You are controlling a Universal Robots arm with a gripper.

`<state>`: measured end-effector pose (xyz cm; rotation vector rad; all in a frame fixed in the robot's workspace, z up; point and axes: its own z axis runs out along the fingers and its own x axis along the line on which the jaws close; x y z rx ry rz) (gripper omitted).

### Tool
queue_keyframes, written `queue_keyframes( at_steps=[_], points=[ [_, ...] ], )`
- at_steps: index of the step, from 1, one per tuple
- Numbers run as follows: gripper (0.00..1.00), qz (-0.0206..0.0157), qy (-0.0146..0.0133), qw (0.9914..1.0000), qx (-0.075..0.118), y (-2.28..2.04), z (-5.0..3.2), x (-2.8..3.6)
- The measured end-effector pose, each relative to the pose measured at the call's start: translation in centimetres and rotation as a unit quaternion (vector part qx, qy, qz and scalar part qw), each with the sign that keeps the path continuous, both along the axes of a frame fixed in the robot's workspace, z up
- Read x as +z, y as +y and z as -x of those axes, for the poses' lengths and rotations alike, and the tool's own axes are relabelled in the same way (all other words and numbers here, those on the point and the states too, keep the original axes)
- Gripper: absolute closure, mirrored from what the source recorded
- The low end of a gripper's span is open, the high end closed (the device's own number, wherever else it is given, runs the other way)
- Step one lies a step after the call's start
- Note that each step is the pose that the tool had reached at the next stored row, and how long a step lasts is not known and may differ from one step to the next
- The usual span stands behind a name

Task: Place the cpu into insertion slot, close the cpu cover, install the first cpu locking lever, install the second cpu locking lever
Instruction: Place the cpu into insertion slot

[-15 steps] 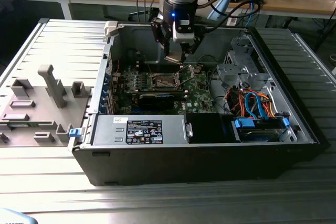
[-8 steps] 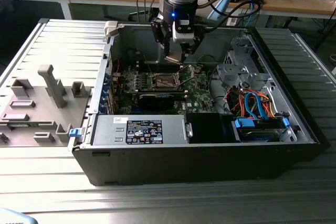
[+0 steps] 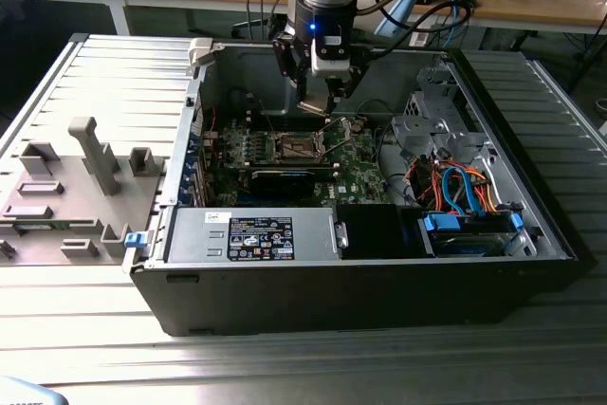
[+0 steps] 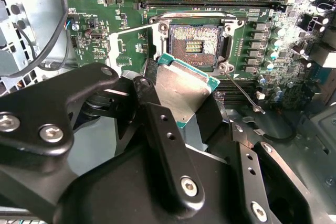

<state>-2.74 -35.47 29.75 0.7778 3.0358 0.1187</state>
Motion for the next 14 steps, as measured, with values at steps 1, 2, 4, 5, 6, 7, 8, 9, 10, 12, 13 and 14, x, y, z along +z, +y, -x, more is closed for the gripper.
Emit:
queue_keyframes(
  at_steps=[1, 2, 4, 5, 6, 7, 8, 9, 10, 12, 13, 14],
  points=[
    [0.45, 0.0000, 0.0000, 1.00000, 0.000, 0.00, 0.00, 0.00],
    [0.45, 0.0000, 0.0000, 1.00000, -0.001, 0.00, 0.00, 0.00],
    [0.45, 0.0000, 0.0000, 1.00000, -0.002, 0.00, 0.00, 0.00],
    [0.45, 0.0000, 0.0000, 1.00000, -0.002, 0.00, 0.00, -0.01],
    [0.45, 0.0000, 0.0000, 1.00000, -0.002, 0.00, 0.00, 0.00],
    [0.45, 0.0000, 0.0000, 1.00000, -0.003, 0.00, 0.00, -0.01],
    [0.45, 0.0000, 0.0000, 1.00000, -0.003, 0.00, 0.00, -0.01],
    [0.45, 0.0000, 0.0000, 0.99999, -0.003, 0.00, 0.00, -0.01],
    [0.45, 0.0000, 0.0000, 0.99999, -0.004, 0.00, 0.00, -0.01],
    [0.45, 0.0000, 0.0000, 0.99999, -0.005, 0.00, 0.00, -0.01],
    [0.45, 0.0000, 0.0000, 0.99999, -0.005, 0.00, 0.00, -0.01],
    [0.45, 0.0000, 0.0000, 0.99998, -0.006, 0.00, 0.00, -0.01]
  ],
)
